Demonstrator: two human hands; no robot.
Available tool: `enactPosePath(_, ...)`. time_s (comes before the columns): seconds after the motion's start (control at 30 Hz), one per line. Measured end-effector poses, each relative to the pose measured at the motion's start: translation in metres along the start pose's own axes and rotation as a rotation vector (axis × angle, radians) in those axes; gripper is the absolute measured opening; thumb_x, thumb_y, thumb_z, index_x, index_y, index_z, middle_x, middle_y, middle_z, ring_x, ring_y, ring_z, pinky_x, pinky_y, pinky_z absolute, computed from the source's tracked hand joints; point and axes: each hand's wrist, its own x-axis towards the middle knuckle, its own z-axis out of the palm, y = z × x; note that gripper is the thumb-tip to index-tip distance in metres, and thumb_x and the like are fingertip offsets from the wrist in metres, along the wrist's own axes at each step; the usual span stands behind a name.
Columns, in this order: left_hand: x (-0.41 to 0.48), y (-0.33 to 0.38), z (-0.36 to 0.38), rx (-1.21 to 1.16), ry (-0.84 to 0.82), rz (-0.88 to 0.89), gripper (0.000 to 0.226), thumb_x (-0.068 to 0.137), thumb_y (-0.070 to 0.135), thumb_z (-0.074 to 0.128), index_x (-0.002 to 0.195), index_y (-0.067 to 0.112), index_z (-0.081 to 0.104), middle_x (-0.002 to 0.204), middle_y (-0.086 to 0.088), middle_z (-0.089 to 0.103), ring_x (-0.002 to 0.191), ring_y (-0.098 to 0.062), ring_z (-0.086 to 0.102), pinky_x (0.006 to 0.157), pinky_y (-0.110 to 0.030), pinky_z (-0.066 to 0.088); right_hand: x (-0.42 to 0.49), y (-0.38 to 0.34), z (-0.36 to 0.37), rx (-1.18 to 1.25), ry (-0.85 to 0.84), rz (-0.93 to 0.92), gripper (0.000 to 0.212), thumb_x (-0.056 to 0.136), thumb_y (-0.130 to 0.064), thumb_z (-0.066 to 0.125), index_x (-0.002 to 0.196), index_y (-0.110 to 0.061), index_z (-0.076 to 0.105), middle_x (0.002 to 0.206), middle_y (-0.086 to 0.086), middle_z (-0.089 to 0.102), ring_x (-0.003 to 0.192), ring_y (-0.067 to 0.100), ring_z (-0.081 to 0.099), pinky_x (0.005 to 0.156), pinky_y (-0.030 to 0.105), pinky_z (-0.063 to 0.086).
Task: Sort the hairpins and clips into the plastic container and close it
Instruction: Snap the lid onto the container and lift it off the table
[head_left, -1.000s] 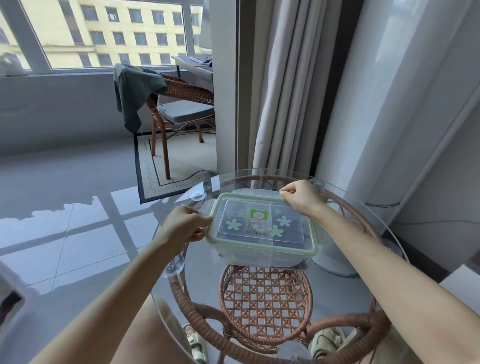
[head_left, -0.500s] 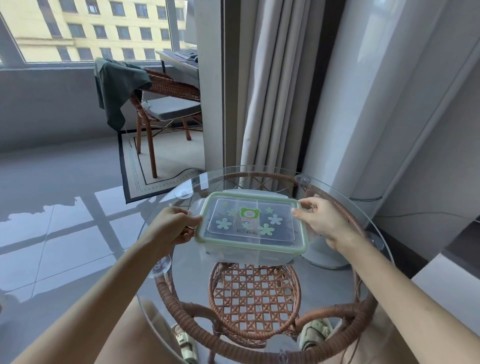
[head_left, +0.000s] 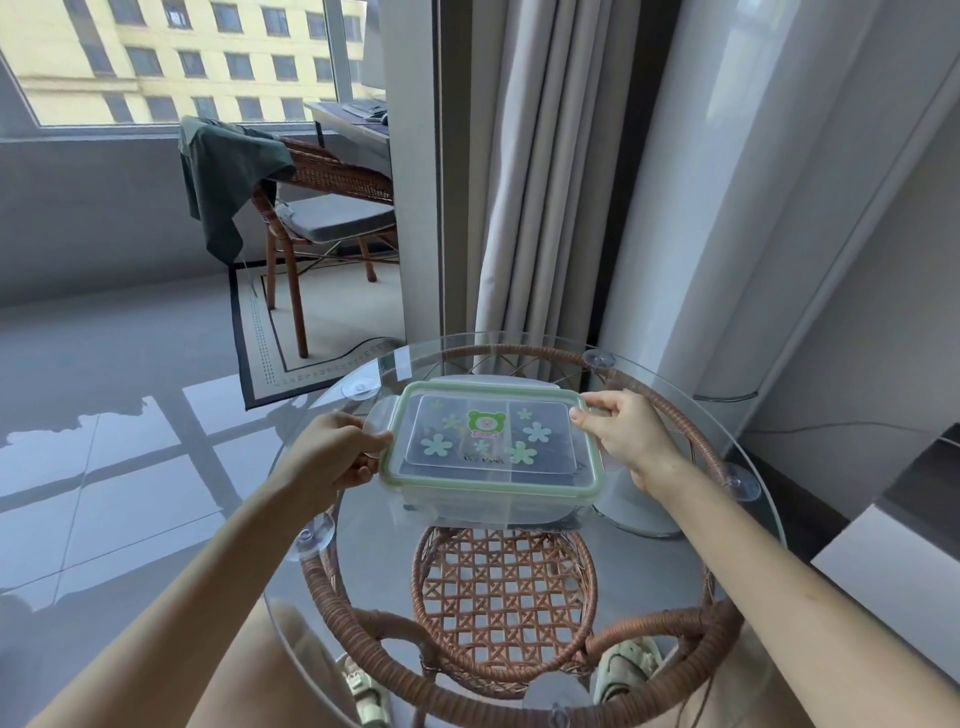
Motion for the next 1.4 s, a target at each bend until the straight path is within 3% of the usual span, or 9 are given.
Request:
enactPosePath(0.33, 0.000, -0.007, 0.003, -0.011, 0.043, 0.035, 0.013, 0.085, 0.004, 0.058, 0.096, 0.000, 0.052, 0.072, -0.010, 0.050, 0.055, -0.015, 0.044, 0.046, -0.020, 0.043, -0.010, 0.008, 0.003, -0.171, 0.009, -0.107, 0.049, 0.092, -0.028, 0.055, 0.135, -0.007, 0.045, 0.141, 0.007, 0.048, 0.131, 0.021, 0.042, 0.101, 0.027, 0.033)
enactPosePath(0.43, -0.002, -0.015, 0.008, 0.353, 0.262, 0.185, 0.032, 0.085, 0.018, 0.058, 0.112, 0.008, 0.044, 0.097, -0.009, 0.054, 0.084, -0.026, 0.054, 0.071, -0.034, 0.041, -0.013, 0.009, 0.001, -0.381, 0.001, -0.114, 0.051, 0.095, -0.038, 0.044, 0.140, -0.015, 0.040, 0.143, 0.008, 0.047, 0.131, 0.025, 0.043, 0.103, 0.033, 0.036)
enactPosePath(0.53, -0.005, -0.025, 0.016, 0.854, 0.434, 0.546, 0.018, 0.089, 0.022, 0.047, 0.099, 0.007, 0.045, 0.092, -0.012, 0.050, 0.090, -0.031, 0.048, 0.073, -0.034, 0.032, -0.015, 0.001, 0.001, -0.856, 0.050, -0.174, 0.049, 0.098, -0.041, 0.028, 0.140, -0.018, 0.039, 0.129, 0.016, 0.058, 0.117, 0.034, 0.054, 0.089, 0.039, 0.046)
enactPosePath(0.73, -0.008, -0.009, 0.014, 1.296, 0.241, 0.543, 0.021, 0.090, 0.007, 0.035, 0.080, 0.003, 0.053, 0.086, -0.018, 0.063, 0.072, -0.030, 0.052, 0.067, -0.036, 0.047, -0.025, -0.020, 0.011, -1.403, 0.098, -0.385, 0.047, 0.101, -0.031, 0.026, 0.096, -0.006, 0.065, 0.091, 0.011, 0.069, 0.085, 0.027, 0.065, 0.059, 0.027, 0.037)
enactPosePath(0.83, -0.011, 0.001, 0.016, 1.427, 0.089, 0.469, 0.021, 0.088, -0.001, 0.035, 0.095, 0.002, 0.055, 0.081, -0.011, 0.056, 0.075, -0.030, 0.052, 0.076, -0.037, 0.046, -0.020, -0.017, 0.012, -1.167, 0.020, -0.192, 0.052, 0.101, -0.033, 0.024, 0.097, 0.000, 0.064, 0.093, 0.017, 0.068, 0.089, 0.033, 0.065, 0.063, 0.030, 0.042)
enactPosePath(0.97, 0.004, 0.005, 0.014, 1.393, 0.001, 0.437, 0.050, 0.100, 0.027, 0.018, 0.074, 0.004, 0.054, 0.059, -0.006, 0.043, 0.071, -0.028, 0.054, 0.071, -0.034, 0.047, -0.020, -0.012, 0.002, -0.738, -0.150, 0.081, 0.074, 0.099, -0.045, 0.016, 0.059, 0.001, 0.058, 0.050, 0.013, 0.060, 0.038, 0.020, 0.056, 0.045, 0.025, 0.049)
enactPosePath(1.07, 0.017, 0.003, 0.011, 1.299, -0.023, 0.369, 0.057, 0.099, 0.037, 0.011, 0.060, 0.008, 0.041, 0.056, -0.005, 0.038, 0.064, -0.026, 0.046, 0.066, -0.029, 0.038, -0.014, -0.012, -0.001, -0.775, -0.184, 0.055, 0.074, 0.099, -0.044, 0.013, 0.050, -0.005, 0.054, 0.044, 0.007, 0.058, 0.040, 0.017, 0.053, 0.059, 0.028, 0.051)
enactPosePath(1.2, 0.021, 0.000, 0.009, 1.107, -0.070, 0.281, 0.049, 0.100, 0.031, 0.015, 0.057, 0.015, 0.030, 0.057, -0.003, 0.036, 0.062, -0.024, 0.043, 0.063, -0.035, 0.042, -0.003, -0.005, -0.006, -0.568, -0.302, 0.069, 0.071, 0.100, -0.042, 0.017, 0.043, -0.010, 0.046, 0.033, 0.002, 0.049, 0.032, 0.011, 0.045, 0.049, 0.024, 0.039)
enactPosePath(1.4, 0.022, -0.010, 0.006, 0.747, -0.168, 0.216, 0.054, 0.099, 0.035, 0.021, 0.061, 0.013, 0.053, 0.053, -0.001, 0.042, 0.048, -0.009, 0.037, 0.046, -0.018, 0.030, -0.009, 0.001, -0.007, -0.498, -0.293, 0.022, 0.072, 0.099, -0.044, 0.017, 0.040, -0.011, 0.040, 0.038, 0.007, 0.046, 0.041, 0.017, 0.048, 0.067, 0.033, 0.049)
